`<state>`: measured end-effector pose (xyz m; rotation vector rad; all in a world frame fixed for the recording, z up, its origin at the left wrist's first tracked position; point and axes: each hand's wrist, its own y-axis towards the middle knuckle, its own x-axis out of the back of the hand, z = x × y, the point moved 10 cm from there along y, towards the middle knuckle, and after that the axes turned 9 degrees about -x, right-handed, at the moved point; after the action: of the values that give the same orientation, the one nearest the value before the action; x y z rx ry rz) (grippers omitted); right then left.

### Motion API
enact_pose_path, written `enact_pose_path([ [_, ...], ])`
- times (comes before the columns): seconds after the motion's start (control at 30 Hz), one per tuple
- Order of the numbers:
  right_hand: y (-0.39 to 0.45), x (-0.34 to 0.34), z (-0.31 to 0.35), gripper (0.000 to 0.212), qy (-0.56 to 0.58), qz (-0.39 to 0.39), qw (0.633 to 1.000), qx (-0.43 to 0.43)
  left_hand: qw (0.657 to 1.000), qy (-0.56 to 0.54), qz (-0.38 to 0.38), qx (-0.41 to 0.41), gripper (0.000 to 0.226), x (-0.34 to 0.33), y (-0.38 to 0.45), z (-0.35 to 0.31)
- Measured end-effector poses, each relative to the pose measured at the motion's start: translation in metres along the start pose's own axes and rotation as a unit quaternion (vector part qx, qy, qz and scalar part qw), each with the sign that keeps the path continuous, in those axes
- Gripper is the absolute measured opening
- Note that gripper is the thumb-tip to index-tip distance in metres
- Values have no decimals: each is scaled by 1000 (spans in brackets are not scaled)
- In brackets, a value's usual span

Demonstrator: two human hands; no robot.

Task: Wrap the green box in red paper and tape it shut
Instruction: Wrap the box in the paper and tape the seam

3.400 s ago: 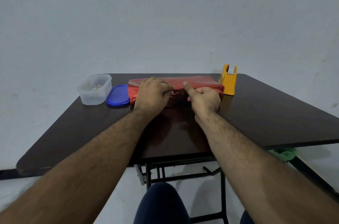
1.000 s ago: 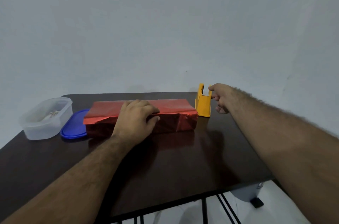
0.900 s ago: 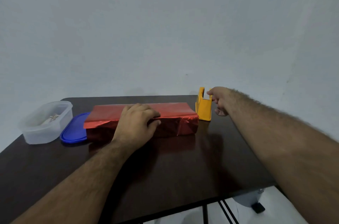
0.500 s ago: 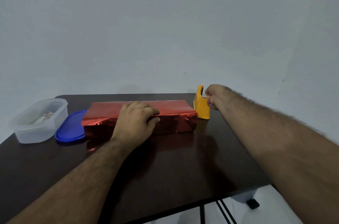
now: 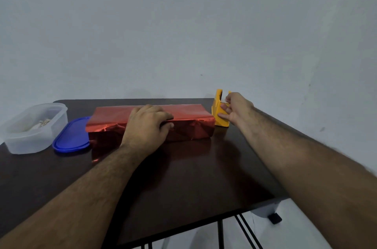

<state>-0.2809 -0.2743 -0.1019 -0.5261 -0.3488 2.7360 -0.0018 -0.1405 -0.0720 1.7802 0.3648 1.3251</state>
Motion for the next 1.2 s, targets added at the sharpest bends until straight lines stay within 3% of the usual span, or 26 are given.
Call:
enact_pose_path([
  [0.37,18,20,-26,25,-15,-13,999,39,1000,4,-5,-1,24,-1,0,2],
  [0.53,24,25,-27,6,-56,-13,996,61,1000,6,-7,-3,24,-2,1,2],
  [0.83,24,34,-27,22,-95,-31,993,56,1000,16,3,1,24,-2,0,2],
  [0.97,21,35,-31,14,-189,-67,976,84,1000,17,9,4,25,-1,1,0],
  [1.2,-7,29,-18,13,-198,22,965,169,1000,8,13,13,24,0,1,1],
])
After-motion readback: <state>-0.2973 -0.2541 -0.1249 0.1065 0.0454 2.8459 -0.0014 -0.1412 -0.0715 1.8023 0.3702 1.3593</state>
